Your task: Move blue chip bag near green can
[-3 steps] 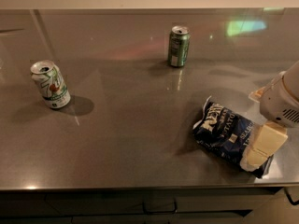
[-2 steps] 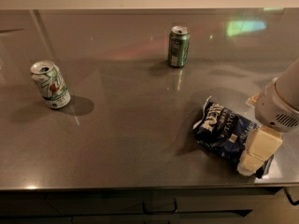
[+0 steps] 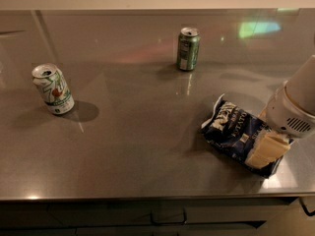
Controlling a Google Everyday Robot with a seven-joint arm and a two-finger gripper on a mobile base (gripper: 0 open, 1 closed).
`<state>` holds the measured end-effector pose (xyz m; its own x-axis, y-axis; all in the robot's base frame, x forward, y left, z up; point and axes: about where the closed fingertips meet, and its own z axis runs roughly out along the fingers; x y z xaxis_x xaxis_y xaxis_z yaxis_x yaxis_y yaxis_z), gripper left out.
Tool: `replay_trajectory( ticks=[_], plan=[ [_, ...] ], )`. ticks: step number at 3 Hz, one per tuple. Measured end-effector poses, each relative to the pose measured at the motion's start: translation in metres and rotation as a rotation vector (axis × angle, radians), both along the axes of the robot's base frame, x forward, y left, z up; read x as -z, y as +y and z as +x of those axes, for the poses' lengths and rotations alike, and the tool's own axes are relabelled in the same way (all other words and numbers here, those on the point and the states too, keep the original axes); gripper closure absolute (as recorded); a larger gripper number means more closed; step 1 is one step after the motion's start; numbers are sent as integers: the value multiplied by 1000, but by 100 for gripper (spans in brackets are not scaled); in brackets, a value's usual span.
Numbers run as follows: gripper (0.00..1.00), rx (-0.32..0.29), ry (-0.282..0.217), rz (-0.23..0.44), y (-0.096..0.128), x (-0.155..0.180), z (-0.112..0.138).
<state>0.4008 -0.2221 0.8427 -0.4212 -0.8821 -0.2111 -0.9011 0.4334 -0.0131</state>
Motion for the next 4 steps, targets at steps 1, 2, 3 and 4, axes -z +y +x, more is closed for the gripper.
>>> replay_trajectory(
  ticks=[1, 2, 3, 4],
  plan=[
    [65, 0, -14, 5, 10, -17, 8],
    [88, -7, -53, 5, 20, -41, 28],
    [100, 2, -85, 16, 28, -60, 57],
    [100, 24, -120, 35, 32, -78, 89]
  ],
)
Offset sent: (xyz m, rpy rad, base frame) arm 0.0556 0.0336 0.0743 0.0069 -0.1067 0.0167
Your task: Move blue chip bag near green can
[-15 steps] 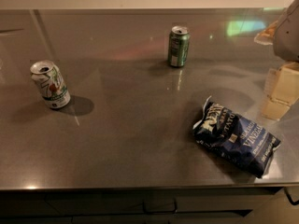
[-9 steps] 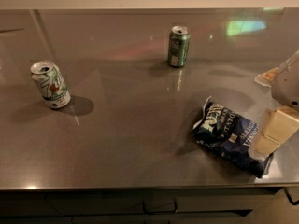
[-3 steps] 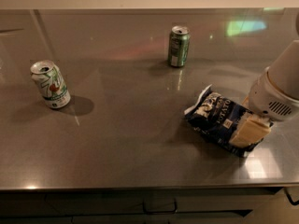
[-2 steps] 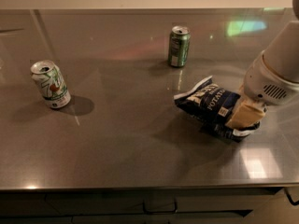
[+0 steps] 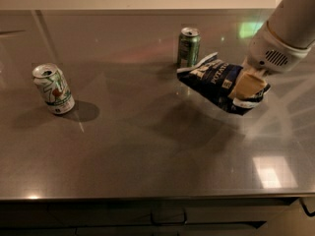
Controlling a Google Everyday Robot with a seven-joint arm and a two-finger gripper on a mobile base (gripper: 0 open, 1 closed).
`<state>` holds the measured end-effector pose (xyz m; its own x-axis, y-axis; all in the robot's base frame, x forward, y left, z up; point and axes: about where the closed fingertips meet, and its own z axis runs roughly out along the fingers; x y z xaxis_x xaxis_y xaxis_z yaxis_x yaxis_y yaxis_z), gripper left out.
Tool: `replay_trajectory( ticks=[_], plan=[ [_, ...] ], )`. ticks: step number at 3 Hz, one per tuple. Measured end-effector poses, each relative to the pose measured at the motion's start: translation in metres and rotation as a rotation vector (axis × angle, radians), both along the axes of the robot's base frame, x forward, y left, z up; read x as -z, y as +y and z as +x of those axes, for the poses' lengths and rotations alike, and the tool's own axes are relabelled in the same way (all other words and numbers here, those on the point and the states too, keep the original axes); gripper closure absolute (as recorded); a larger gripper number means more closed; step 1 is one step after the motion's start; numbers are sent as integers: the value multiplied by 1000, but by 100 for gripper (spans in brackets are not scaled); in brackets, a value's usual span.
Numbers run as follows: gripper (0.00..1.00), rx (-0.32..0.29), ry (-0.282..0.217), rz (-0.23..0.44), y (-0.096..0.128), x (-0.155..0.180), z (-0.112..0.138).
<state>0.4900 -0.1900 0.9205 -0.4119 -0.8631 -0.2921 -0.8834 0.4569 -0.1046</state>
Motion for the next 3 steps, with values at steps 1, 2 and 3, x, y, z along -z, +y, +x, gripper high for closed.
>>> replay_trajectory(
  ticks=[1, 2, 3],
  plan=[
    [100, 19, -26, 15, 2, -10, 28],
    [100, 19, -45, 25, 6, -13, 53],
    [100, 18, -59, 10, 8, -9, 75]
  ],
)
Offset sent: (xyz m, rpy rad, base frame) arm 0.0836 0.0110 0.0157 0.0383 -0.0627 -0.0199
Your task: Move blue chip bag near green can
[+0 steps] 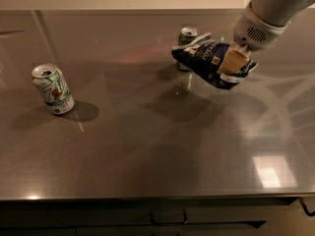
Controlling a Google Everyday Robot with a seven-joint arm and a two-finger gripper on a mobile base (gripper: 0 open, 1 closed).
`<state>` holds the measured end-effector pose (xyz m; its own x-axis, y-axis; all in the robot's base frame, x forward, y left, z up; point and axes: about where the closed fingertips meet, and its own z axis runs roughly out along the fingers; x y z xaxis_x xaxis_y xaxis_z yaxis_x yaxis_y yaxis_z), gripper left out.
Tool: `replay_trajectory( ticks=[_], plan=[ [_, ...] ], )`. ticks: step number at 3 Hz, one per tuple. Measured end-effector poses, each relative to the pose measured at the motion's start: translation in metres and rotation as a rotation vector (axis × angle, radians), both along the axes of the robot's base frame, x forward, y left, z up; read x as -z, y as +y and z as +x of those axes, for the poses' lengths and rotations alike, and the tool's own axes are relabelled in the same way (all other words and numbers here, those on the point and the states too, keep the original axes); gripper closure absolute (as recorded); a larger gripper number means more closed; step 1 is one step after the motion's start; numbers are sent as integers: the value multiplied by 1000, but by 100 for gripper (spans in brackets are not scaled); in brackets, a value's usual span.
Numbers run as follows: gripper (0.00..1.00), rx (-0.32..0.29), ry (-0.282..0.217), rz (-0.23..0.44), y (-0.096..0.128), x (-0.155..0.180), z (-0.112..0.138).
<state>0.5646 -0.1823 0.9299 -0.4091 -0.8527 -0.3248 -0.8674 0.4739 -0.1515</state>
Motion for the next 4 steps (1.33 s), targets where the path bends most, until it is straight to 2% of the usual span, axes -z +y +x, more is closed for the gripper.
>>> replay_trajectory(
  ticks=[1, 2, 4],
  plan=[
    [100, 5, -4, -16, -5, 8, 19],
    [84, 17, -9, -22, -12, 14, 33],
    [36, 22, -2, 4, -23, 30, 49]
  ],
)
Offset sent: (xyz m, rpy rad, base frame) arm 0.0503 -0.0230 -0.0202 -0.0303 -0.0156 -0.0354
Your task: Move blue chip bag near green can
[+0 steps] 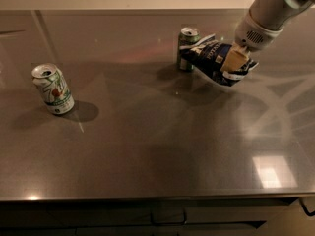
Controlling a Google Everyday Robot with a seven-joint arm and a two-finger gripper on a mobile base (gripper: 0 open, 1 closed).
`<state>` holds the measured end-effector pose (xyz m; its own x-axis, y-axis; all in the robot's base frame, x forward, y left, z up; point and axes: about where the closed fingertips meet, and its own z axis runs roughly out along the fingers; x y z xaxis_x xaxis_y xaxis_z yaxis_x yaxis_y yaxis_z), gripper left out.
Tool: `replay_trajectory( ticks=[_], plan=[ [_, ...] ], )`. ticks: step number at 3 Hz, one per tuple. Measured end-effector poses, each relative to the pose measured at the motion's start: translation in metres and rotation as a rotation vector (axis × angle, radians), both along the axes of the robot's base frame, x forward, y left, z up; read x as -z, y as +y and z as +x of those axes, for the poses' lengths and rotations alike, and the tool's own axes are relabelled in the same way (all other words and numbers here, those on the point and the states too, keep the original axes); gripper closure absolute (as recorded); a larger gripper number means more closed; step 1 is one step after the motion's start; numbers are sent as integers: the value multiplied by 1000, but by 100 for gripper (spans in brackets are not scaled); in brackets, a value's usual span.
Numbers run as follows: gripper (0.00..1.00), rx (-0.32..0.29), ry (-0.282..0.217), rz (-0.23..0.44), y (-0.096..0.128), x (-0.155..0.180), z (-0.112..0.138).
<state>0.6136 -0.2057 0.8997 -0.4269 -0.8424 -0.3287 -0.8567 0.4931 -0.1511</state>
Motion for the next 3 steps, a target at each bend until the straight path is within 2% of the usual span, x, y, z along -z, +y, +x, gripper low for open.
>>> replay_trajectory(
  ticks=[1, 2, 3],
  plan=[
    [13, -2, 1, -1, 1, 1, 1],
    [0, -3, 3, 0, 2, 3, 1],
    [0, -3, 3, 0, 3, 3, 1]
  ],
)
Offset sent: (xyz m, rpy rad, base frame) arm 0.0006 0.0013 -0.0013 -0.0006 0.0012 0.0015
